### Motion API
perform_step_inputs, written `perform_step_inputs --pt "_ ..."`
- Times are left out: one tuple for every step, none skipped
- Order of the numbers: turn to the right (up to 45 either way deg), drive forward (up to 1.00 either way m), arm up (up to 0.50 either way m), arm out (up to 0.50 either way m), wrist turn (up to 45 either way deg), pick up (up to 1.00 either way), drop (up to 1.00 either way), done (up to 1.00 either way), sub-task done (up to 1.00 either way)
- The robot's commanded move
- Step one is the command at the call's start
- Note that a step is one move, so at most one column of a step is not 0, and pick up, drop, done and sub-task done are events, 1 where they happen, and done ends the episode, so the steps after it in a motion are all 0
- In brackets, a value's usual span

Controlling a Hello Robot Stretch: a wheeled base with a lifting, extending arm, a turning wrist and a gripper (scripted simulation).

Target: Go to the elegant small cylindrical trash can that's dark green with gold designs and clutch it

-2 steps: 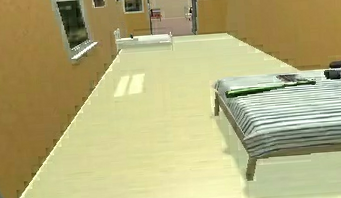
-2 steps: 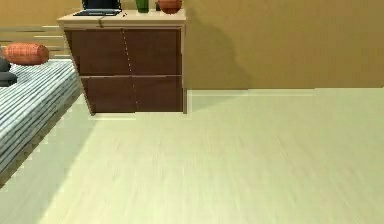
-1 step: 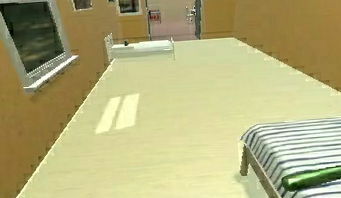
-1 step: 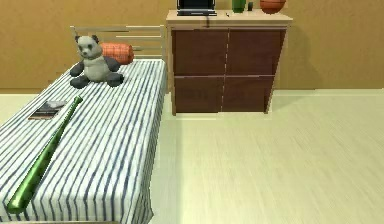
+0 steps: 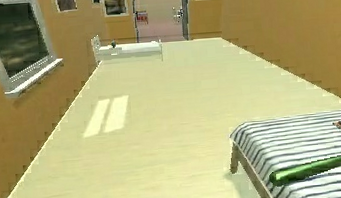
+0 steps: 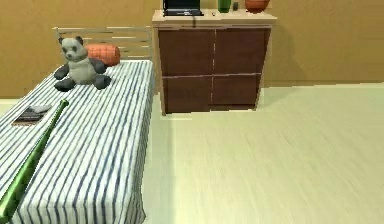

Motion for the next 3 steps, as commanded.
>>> perform_step_inputs --pt "0.0 1.00 0.00 0.00 0.0 0.00 0.00 0.00 0.00" --pt "0.0 0.40 0.00 0.00 0.0 0.00 0.00 0.00 0.00" --pt "-33.0 0.00 0.00 0.00 0.0 0.00 0.00 0.00 0.00"
